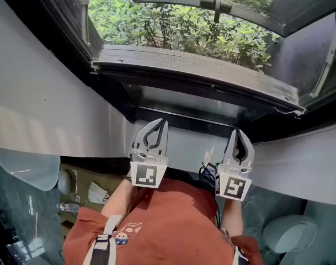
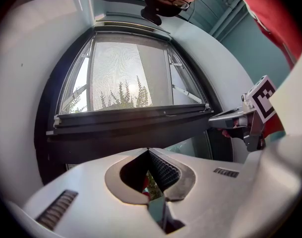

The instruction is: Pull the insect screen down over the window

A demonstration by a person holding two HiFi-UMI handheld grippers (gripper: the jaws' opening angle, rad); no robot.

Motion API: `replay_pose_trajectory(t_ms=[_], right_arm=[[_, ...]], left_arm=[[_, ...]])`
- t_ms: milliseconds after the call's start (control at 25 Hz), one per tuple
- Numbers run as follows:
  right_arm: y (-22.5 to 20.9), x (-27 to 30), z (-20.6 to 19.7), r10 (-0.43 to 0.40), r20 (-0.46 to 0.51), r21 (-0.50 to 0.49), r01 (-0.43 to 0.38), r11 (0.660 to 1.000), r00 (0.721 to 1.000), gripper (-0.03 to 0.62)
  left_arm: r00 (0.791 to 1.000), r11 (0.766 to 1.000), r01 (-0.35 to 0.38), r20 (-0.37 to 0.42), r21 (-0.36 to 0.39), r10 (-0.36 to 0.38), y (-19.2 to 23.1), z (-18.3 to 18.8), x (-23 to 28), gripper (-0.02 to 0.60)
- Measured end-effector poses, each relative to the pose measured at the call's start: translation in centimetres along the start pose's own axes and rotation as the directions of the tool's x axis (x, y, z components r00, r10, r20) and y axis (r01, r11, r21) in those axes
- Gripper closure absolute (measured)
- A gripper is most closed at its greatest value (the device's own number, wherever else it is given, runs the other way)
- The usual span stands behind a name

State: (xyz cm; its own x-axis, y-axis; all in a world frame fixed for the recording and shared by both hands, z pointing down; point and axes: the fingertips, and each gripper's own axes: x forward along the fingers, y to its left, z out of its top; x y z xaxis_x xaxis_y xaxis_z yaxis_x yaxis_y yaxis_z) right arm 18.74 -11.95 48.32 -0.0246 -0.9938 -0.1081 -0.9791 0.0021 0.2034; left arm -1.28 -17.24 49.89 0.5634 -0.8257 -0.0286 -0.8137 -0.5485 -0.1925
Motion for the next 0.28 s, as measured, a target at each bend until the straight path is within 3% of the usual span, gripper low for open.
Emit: replay_pose_trajectory(t_ms=[280], right_arm=[[0.14, 0.04, 0.28, 0.004, 0.009, -0.019, -0.004, 1.0, 1.0, 0.585]], left_arm=[[1.0, 1.0, 0.005, 0.003, 0.009, -0.005, -0.08, 0.14, 0.07, 0.577]])
